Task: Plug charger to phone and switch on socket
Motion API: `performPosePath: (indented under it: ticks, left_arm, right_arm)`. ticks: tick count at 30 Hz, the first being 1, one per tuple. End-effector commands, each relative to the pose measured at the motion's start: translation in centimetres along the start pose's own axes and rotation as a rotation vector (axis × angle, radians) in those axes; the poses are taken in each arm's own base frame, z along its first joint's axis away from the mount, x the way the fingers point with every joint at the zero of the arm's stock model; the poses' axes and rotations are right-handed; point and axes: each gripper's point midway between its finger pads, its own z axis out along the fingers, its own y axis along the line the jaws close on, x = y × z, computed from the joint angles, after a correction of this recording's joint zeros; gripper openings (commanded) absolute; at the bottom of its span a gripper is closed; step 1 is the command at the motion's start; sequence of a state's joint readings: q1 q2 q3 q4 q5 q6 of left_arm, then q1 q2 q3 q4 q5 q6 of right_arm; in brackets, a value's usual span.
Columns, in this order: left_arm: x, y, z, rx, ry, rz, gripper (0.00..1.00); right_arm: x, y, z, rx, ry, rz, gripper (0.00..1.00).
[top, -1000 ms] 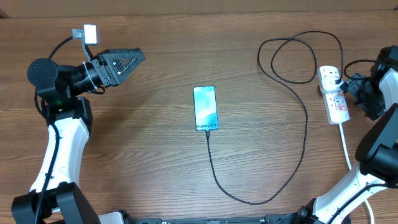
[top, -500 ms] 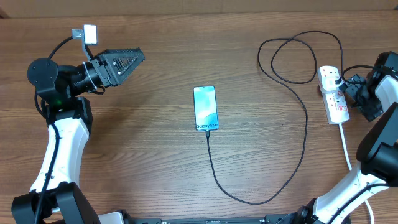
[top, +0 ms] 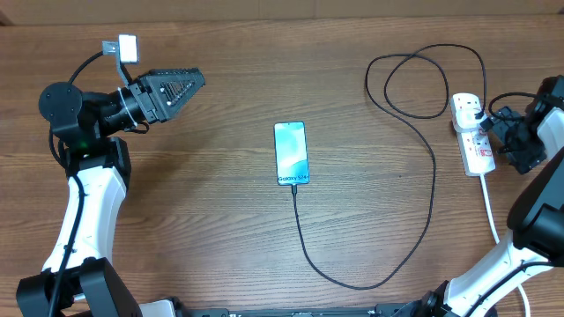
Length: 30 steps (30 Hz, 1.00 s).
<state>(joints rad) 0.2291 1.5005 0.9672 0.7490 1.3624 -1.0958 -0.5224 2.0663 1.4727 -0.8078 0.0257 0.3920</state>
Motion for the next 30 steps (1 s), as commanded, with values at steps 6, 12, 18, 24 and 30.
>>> performPosePath:
  ticks: [6, 12, 18, 24, 30]
  left_arm:
    - [-0.2, -1.3, 0.1, 0.016, 0.011, 0.057, 1.0]
    - [-0.2, -1.3, 0.1, 0.016, 0.011, 0.057, 1.0]
    - [-0.2, -1.3, 0.1, 0.016, 0.011, 0.057, 1.0]
    - [-0.2, -1.3, 0.1, 0.016, 0.011, 0.057, 1.0]
    - [-0.2, -1.3, 0.1, 0.016, 0.011, 0.057, 1.0]
  right_arm:
    - [4.2, 1.4, 1.1, -0.057, 0.152, -0.085, 1.0]
    - [4.3, 1.4, 1.1, -0.055, 0.156, -0.085, 1.0]
    - [4.1, 0.9, 1.0, -0.032, 0.15, -0.115, 1.0]
    - [3.6, -0.3, -1.7, 0.003, 0.211, -0.099, 1.0]
    - [3.2, 0.0, -3.5, 0.007, 0.219, -0.107, 1.0]
